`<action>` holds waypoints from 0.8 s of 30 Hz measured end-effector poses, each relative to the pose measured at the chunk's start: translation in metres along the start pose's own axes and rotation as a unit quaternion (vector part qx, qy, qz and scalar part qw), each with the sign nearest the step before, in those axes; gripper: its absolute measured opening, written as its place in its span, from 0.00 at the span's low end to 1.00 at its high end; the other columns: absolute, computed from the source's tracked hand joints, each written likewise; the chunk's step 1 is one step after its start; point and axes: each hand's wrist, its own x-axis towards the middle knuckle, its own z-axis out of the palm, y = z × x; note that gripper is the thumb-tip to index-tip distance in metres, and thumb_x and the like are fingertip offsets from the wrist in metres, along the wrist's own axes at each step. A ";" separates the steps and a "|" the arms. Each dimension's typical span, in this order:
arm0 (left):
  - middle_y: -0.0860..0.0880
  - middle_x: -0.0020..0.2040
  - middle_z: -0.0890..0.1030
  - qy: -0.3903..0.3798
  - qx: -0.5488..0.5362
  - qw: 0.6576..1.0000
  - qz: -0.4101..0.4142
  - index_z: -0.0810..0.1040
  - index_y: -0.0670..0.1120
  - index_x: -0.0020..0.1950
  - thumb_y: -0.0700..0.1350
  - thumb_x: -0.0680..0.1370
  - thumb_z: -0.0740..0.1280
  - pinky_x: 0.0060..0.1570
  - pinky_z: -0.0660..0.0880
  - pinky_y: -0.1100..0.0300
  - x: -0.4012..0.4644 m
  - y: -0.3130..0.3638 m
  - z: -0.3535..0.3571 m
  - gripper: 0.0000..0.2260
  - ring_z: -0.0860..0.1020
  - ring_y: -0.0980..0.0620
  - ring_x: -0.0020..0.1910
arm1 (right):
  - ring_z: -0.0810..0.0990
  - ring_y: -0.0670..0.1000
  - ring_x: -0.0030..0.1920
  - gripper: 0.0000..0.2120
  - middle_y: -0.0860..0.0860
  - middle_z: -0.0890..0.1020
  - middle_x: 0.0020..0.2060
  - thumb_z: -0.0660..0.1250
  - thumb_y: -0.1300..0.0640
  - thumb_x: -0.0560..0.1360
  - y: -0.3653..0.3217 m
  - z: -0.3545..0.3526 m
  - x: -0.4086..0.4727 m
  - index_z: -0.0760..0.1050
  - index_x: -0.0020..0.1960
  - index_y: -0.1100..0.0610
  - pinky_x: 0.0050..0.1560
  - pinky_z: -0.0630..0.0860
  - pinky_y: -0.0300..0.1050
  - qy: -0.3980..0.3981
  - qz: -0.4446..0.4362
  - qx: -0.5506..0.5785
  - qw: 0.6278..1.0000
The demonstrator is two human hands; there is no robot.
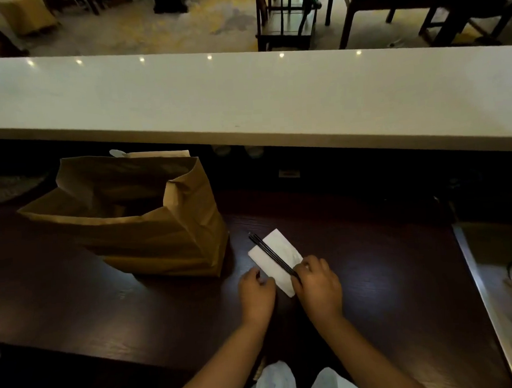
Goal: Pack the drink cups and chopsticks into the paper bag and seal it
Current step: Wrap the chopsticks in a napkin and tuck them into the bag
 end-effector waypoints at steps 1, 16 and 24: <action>0.39 0.36 0.77 -0.005 -0.049 0.997 -0.051 0.76 0.39 0.38 0.37 0.70 0.63 0.43 0.76 0.49 0.000 0.005 0.003 0.04 0.75 0.44 0.39 | 0.78 0.56 0.34 0.10 0.53 0.80 0.35 0.77 0.60 0.55 0.000 0.001 0.000 0.78 0.33 0.56 0.27 0.74 0.46 0.004 0.002 0.003 1.000; 0.42 0.43 0.80 -0.080 -0.365 0.891 -0.260 0.77 0.39 0.50 0.44 0.77 0.62 0.38 0.75 0.56 0.004 0.034 0.019 0.09 0.79 0.47 0.41 | 0.75 0.52 0.54 0.07 0.49 0.81 0.49 0.65 0.52 0.72 0.008 -0.021 0.010 0.79 0.46 0.52 0.56 0.63 0.47 -0.037 0.107 0.170 0.979; 0.45 0.39 0.85 -0.195 -0.389 0.881 -0.185 0.80 0.43 0.50 0.40 0.78 0.60 0.44 0.79 0.56 0.003 0.048 0.000 0.09 0.82 0.49 0.42 | 0.81 0.49 0.45 0.05 0.45 0.83 0.37 0.72 0.49 0.66 0.017 -0.054 0.017 0.77 0.33 0.46 0.59 0.72 0.57 -0.124 0.165 0.363 0.909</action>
